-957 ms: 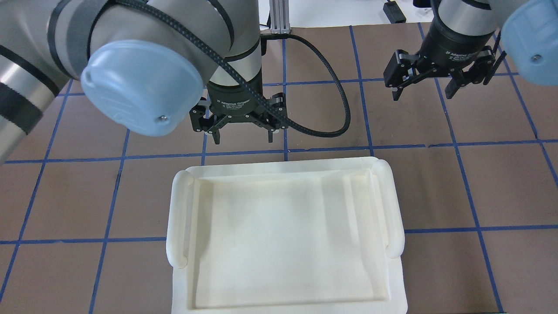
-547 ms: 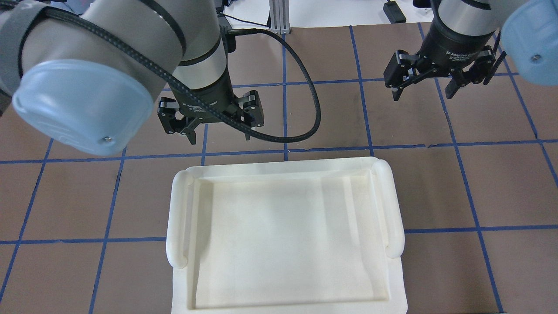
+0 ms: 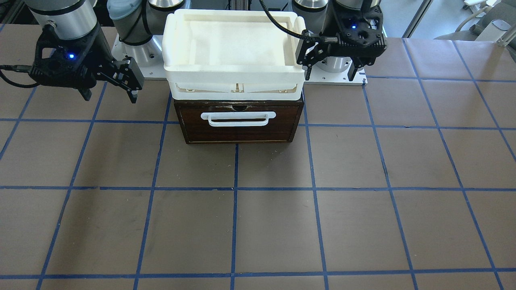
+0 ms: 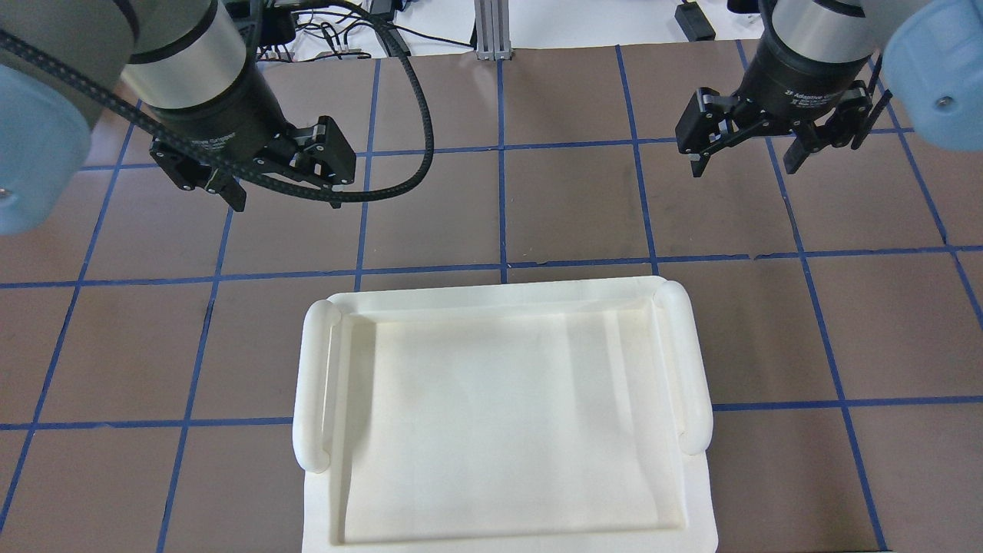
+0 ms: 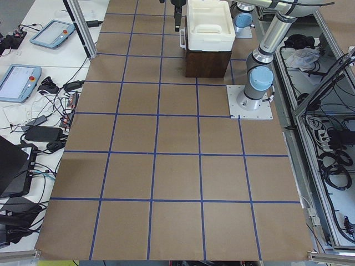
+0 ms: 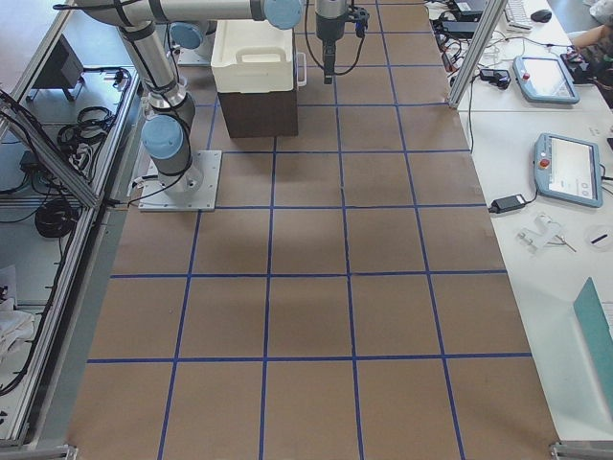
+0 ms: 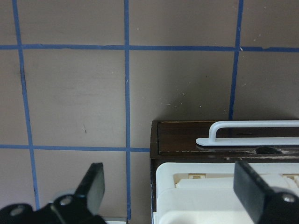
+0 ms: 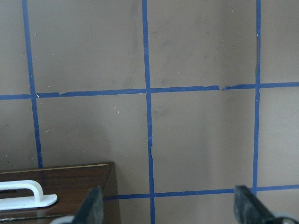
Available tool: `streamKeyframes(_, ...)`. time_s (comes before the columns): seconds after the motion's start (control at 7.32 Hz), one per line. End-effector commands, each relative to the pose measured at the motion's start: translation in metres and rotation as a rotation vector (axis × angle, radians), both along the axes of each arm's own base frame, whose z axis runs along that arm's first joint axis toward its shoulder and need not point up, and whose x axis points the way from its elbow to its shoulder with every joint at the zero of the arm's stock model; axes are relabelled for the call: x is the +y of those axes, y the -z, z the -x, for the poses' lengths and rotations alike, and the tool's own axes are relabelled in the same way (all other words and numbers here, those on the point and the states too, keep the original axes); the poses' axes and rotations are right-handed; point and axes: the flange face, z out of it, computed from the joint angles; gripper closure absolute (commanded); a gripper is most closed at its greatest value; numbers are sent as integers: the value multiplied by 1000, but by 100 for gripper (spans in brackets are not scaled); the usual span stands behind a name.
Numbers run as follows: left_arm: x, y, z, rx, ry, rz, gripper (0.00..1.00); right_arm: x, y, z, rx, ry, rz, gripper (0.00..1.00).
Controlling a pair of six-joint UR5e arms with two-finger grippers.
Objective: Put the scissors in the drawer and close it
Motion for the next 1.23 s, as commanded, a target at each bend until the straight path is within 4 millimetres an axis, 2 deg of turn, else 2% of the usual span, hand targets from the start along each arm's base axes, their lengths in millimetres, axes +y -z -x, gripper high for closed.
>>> streamKeyframes(0.0, -3, -8, -25, 43, -7, 14, 0, 0, 0, 0, 1, -1, -2, 0)
streamKeyframes(1.09, -3, -9, -24, 51, -6, 18, 0, 0, 0, 0, 1, 0, -2, 0)
